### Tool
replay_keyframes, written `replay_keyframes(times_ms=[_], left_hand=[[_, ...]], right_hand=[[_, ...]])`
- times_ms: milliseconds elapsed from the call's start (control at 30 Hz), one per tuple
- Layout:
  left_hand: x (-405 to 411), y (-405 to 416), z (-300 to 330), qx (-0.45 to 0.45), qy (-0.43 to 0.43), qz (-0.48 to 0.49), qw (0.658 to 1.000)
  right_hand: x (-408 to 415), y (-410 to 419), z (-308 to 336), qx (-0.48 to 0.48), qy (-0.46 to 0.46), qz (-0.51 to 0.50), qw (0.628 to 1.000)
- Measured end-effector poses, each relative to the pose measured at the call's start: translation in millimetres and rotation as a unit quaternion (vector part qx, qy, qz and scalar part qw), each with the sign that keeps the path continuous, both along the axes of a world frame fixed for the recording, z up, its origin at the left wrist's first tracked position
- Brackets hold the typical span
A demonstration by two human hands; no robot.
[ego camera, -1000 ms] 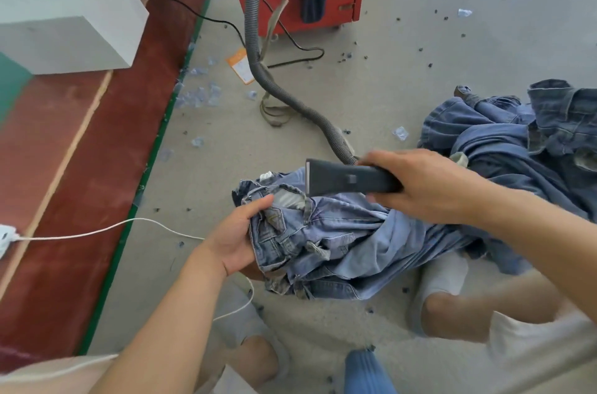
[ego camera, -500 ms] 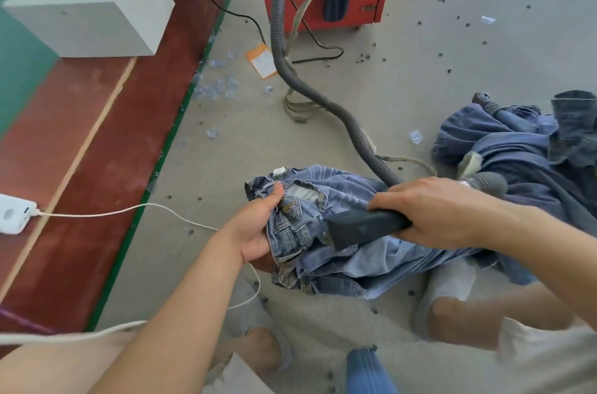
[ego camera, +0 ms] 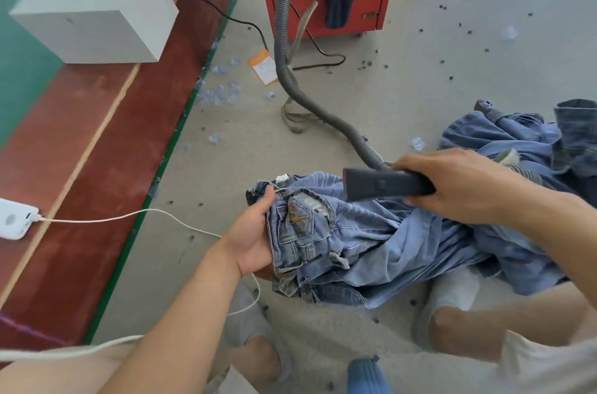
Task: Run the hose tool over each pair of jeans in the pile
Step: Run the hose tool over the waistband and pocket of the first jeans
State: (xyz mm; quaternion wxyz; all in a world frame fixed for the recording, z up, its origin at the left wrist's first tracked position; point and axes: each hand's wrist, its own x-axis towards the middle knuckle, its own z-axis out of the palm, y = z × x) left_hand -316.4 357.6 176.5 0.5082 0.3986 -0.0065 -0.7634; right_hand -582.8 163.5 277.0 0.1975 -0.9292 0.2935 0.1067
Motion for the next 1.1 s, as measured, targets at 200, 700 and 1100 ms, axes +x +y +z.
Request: replay_keyframes(times_ms=[200,700,1100], left_hand=[[-4,-4,2,-0.034,0.006,0.015,0.999],[-25,-7,16,-0.114,0.13,0.034,0.984],[-47,-16,20,-0.185,0.176,0.036,0.966]], right_hand=[[20,44,7,0.021,0.027,0.107,0.994],[38,57,30,-0.021,0.028,0.025,0.999],[42,41,37,0.086,-0.024,-0.024,0.996]])
